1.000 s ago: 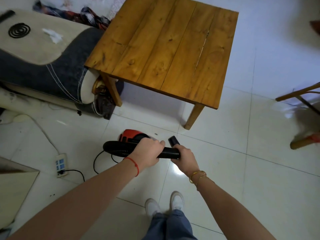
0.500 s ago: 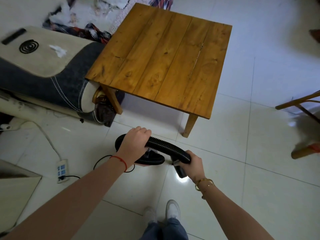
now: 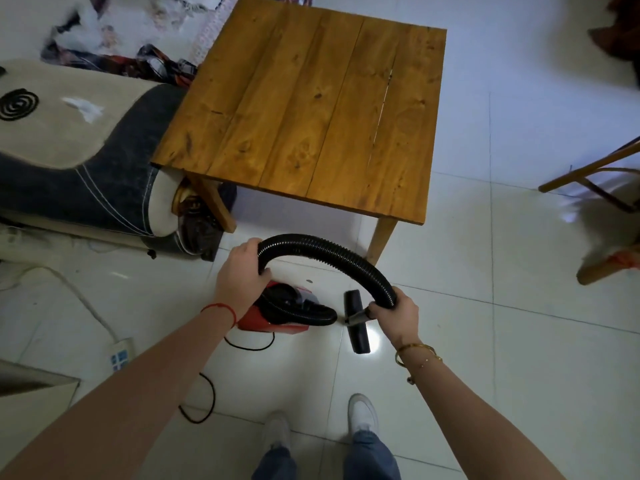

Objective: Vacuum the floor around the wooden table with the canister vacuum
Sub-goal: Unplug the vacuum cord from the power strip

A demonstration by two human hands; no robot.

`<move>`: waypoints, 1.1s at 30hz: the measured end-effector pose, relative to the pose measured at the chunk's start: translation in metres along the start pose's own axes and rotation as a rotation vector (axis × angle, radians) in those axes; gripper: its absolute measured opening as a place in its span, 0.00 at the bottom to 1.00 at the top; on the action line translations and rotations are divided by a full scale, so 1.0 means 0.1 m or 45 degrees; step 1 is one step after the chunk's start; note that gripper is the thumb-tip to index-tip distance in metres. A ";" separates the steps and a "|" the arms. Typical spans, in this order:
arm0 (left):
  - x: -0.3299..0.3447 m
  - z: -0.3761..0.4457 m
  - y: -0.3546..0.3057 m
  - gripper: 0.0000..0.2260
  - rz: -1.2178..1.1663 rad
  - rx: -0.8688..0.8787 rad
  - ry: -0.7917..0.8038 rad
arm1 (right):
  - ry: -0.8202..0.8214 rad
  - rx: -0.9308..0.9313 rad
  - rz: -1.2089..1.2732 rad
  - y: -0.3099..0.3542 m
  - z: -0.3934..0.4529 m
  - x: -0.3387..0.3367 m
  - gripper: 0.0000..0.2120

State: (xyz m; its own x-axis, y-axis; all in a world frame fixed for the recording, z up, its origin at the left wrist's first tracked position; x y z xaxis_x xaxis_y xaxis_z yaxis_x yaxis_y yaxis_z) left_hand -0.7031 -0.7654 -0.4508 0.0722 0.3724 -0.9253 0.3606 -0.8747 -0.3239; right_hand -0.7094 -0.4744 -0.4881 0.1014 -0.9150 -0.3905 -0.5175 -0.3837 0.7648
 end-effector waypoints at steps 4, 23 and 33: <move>0.21 0.01 0.27 0.19 -0.106 -0.074 0.112 | -0.081 0.025 0.040 -0.05 -0.04 0.09 0.11; 1.88 -0.46 0.95 0.23 -0.921 -0.305 0.410 | -0.106 -0.336 0.196 -0.55 0.13 0.75 0.22; 2.47 -0.30 1.08 0.22 -0.698 0.115 0.040 | 0.124 -0.697 0.100 -1.28 0.47 1.51 0.51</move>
State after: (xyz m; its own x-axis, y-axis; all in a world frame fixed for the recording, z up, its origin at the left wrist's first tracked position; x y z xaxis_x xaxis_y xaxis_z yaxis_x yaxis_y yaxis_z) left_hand -0.6179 -0.7589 -0.7085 -0.0751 0.7883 -0.6106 0.2722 -0.5729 -0.7731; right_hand -0.6681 -0.5579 -0.6687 0.1718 -0.9407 -0.2926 -0.0126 -0.2991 0.9541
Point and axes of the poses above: each hand's wrist, its own z-axis towards the middle knuckle, its own x-axis out of the palm, y = z × x, the point moved 2 cm from there along z, towards the middle knuckle, and after that the axes turned 8 degrees about z, right-handed, at the moved point
